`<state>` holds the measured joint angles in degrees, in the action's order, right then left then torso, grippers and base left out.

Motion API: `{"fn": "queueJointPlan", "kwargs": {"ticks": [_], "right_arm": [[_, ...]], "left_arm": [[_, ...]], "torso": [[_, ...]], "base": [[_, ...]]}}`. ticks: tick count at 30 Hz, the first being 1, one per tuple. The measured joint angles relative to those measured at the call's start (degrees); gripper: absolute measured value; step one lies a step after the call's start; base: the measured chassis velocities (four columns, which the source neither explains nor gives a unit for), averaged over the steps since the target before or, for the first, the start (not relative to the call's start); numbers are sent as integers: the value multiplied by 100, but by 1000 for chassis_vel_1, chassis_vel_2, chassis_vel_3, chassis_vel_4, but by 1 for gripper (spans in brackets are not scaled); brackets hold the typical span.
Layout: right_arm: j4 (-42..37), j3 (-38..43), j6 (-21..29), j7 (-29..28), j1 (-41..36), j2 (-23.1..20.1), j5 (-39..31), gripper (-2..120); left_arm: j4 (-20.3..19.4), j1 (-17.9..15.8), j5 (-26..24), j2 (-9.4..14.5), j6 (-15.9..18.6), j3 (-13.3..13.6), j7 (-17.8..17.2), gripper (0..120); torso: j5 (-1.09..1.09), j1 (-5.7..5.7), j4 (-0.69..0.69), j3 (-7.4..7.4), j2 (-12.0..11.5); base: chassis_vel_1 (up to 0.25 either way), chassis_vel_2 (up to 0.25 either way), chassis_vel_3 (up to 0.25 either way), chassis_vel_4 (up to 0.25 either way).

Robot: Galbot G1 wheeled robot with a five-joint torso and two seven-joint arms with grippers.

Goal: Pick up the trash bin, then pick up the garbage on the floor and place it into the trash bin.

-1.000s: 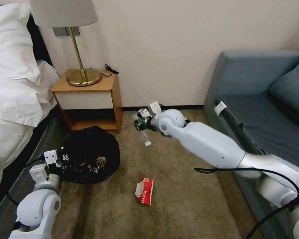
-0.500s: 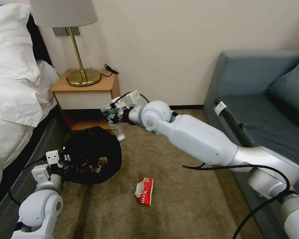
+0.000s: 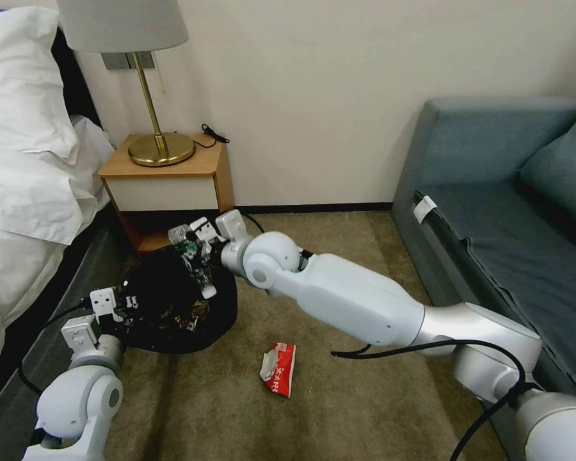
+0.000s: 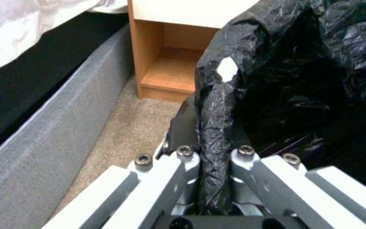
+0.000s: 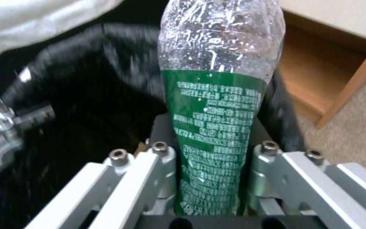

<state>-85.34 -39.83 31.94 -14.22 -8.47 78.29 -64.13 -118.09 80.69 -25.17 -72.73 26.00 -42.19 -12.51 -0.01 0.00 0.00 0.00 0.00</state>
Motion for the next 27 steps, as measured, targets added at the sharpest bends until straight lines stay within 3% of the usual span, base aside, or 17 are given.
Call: {"fn": "queueJointPlan", "kwargs": {"ticks": [12, 19, 27], "right_arm": [[8, -100, -32, -17, -211, -8, 171, 60], [-123, -127, -34, -29, -186, 3, 147, 92], [-104, 98, -35, -37, 45, 51, 101, 100]], "left_arm": [[15, -1, -5, -11, -15, 6, 0, 3], [65, -15, -7, -11, -25, 4, -2, 3], [77, -32, -7, -11, -34, 4, -4, 3]], "torso": [[0, 0, -1, 0, 0], [0, 0, 0, 0, 0], [0, 0, 0, 0, 0]], "base": [[0, 0, 0, 0], [0, 0, 0, 0], [0, 0, 0, 0]]}}
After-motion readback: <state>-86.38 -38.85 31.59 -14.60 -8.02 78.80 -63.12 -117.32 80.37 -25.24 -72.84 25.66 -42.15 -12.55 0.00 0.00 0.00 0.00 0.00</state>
